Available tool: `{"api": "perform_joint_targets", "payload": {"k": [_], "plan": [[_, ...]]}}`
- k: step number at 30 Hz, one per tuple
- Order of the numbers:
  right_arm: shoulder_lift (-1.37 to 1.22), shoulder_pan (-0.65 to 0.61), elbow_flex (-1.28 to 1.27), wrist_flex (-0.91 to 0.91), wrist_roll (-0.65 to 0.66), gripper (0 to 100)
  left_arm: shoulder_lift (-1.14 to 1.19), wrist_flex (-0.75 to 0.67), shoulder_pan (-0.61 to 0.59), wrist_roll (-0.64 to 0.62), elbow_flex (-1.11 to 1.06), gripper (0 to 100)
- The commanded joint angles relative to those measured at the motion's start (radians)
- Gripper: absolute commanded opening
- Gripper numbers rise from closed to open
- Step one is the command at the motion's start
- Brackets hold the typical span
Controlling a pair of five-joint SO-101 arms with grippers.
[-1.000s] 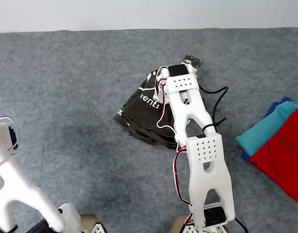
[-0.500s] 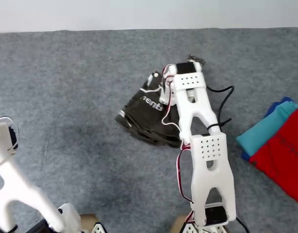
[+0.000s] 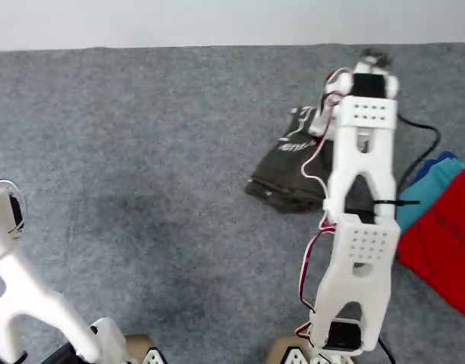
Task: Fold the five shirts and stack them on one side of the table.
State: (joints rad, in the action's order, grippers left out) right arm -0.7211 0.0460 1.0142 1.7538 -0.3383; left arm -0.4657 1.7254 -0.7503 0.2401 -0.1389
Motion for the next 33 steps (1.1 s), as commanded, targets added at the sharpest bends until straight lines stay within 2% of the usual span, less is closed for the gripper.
{"api": "perform_joint_targets", "payload": {"k": [1, 11, 19, 33], "plan": [[0.163, 0.024, -0.017, 0.044, 0.048, 0.8, -0.023, 0.012, 0.006, 0.011, 0.039, 1], [0.444, 0.061, -0.236, 0.044, 0.072, 0.8, -0.023, 0.011, 0.006, 0.017, 0.054, 1], [0.573, 0.231, -0.298, 0.042, 0.183, 0.8, -0.028, 0.011, 0.006, 0.057, 0.054, 1], [0.562, 0.467, -0.342, 0.042, 0.281, 0.8, -0.023, 0.011, 0.006, 0.057, 0.054, 1]]}}
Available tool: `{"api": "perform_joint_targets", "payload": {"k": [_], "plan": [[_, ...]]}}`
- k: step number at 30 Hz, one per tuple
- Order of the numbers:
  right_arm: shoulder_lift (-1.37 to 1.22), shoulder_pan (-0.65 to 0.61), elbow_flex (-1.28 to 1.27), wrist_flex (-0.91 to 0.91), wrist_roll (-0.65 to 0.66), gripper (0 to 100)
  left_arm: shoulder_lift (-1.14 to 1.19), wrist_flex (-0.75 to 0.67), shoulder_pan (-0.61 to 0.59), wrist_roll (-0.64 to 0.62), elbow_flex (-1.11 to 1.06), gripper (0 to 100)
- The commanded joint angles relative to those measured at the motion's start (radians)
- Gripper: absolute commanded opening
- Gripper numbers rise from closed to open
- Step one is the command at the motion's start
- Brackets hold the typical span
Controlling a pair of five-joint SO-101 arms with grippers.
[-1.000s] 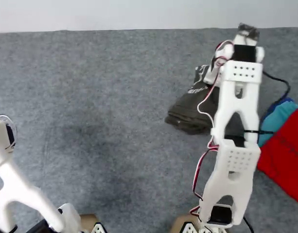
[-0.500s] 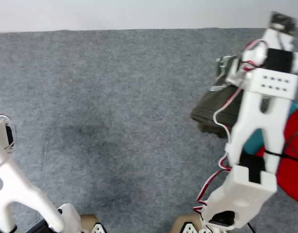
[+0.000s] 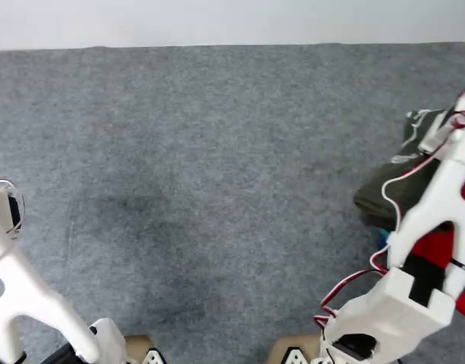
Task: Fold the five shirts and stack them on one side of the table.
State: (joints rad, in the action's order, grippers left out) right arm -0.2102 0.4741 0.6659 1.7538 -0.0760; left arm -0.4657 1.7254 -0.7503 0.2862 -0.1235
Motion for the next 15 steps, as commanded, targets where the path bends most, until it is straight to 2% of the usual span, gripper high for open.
{"api": "perform_joint_targets", "payload": {"k": [1, 8, 15], "plan": [[0.042, 0.051, 0.006, 0.042, 0.02, 0.8, -0.023, 0.011, 0.006, 0.011, 0.039, 1], [-0.015, 0.159, 0.006, 0.042, 0.031, 0.8, -0.026, 0.011, 0.006, 0.011, 0.039, 1], [-0.065, 0.268, 0.006, 0.041, 0.104, 0.9, -0.023, 0.012, 0.006, 0.011, 0.039, 1]]}}
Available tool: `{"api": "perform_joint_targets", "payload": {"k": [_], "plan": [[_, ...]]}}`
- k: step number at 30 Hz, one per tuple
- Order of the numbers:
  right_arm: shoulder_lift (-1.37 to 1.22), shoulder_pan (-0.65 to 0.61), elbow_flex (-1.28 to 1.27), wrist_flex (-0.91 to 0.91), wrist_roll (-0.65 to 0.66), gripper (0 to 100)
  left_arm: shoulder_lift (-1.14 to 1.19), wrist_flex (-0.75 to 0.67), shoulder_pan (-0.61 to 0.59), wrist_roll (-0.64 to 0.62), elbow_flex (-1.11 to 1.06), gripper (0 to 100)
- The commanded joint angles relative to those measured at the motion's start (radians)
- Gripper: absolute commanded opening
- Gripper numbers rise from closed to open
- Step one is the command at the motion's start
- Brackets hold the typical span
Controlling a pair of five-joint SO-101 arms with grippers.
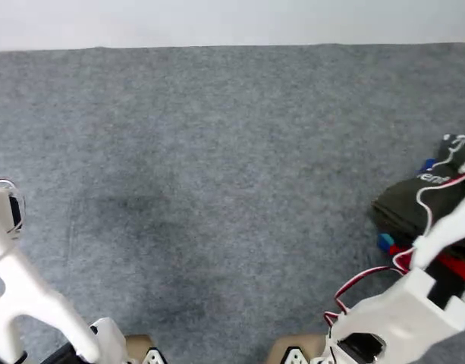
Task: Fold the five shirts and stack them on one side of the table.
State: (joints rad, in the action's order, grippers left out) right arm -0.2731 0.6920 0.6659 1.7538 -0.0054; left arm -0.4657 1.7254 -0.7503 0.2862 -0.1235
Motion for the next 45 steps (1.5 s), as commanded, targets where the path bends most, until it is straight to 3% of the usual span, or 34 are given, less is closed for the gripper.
{"api": "perform_joint_targets", "payload": {"k": [1, 6, 11, 14, 21, 28, 37, 42, 45], "plan": [[-0.019, 0.065, 0.006, 0.041, 0.044, 0.9, -0.021, 0.012, 0.006, 0.011, 0.038, 1], [-0.128, 0.107, 0.008, 0.004, 0.098, 2.0, -0.021, 0.012, 0.006, 0.008, 0.035, 1], [-0.16, 0.113, 0.034, 0.018, 0.095, 20.8, -0.021, 0.012, 0.006, 0.008, 0.033, 1], [-0.102, 0.108, 0.118, 0.038, 0.069, 26.0, -0.021, 0.012, 0.006, 0.008, 0.033, 1], [0.045, 0.048, 0.178, 0.041, 0.069, 24.9, -0.021, 0.012, 0.006, 0.008, 0.033, 1], [0.051, 0.007, 0.087, 0.041, 0.114, 0.4, -0.021, 0.012, 0.006, 0.008, 0.033, 1], [-0.153, 0.148, -0.032, 0.002, 0.157, 1.0, -0.021, 0.012, 0.006, 0.008, 0.033, 1], [-0.348, 0.15, -0.028, -0.157, 0.213, 1.0, -0.023, 0.012, 0.006, 0.008, 0.033, 1], [-0.355, 0.127, 0.044, -0.147, 0.212, 1.0, -0.026, 0.021, 0.006, 0.009, 0.033, 1]]}}
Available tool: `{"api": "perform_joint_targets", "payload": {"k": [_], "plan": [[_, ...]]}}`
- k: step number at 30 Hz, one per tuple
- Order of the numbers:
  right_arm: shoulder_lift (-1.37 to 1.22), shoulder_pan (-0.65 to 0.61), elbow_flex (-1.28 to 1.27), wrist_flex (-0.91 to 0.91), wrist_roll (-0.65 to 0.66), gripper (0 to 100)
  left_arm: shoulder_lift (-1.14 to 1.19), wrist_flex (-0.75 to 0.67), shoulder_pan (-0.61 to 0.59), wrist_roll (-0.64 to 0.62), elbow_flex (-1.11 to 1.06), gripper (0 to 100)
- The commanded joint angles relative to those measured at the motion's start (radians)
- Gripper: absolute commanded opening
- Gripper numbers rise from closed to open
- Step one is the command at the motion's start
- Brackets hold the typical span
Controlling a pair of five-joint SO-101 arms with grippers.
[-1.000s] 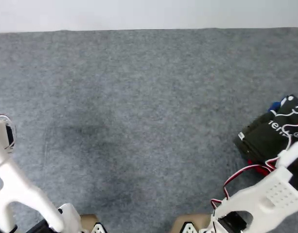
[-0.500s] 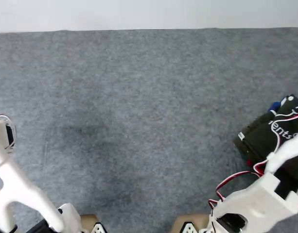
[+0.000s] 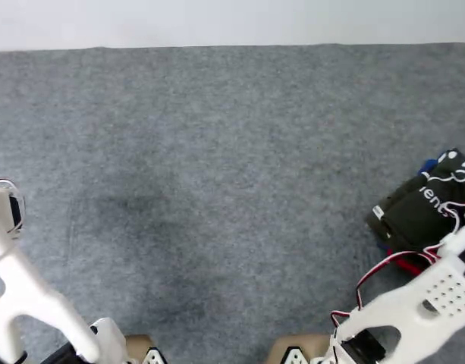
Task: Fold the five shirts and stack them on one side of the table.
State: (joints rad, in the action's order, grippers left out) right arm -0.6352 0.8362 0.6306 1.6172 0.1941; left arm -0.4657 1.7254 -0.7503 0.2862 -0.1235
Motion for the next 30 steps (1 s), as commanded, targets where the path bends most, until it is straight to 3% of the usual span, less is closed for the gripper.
{"api": "perform_joint_targets", "payload": {"k": [1, 7, 12, 20, 30], "plan": [[0.019, -0.028, 0.126, 0.024, 0.012, 1.0, -0.026, 0.023, 0.006, 0.009, 0.033, 1], [0.099, -0.108, 0.315, 0.176, 0.018, 1.0, -0.026, 0.025, 0.006, 0.009, 0.033, 1], [0.079, -0.18, 0.313, 0.148, 0.018, 1.0, -0.028, 0.026, 0.006, 0.009, 0.033, 1], [-0.168, -0.223, 0.338, -0.076, 0.012, 1.0, -0.028, 0.026, 0.006, 0.008, 0.033, 1], [-0.117, -0.242, 0.606, 0.028, 0.009, 1.0, -0.028, 0.026, 0.006, 0.008, 0.033, 1]]}}
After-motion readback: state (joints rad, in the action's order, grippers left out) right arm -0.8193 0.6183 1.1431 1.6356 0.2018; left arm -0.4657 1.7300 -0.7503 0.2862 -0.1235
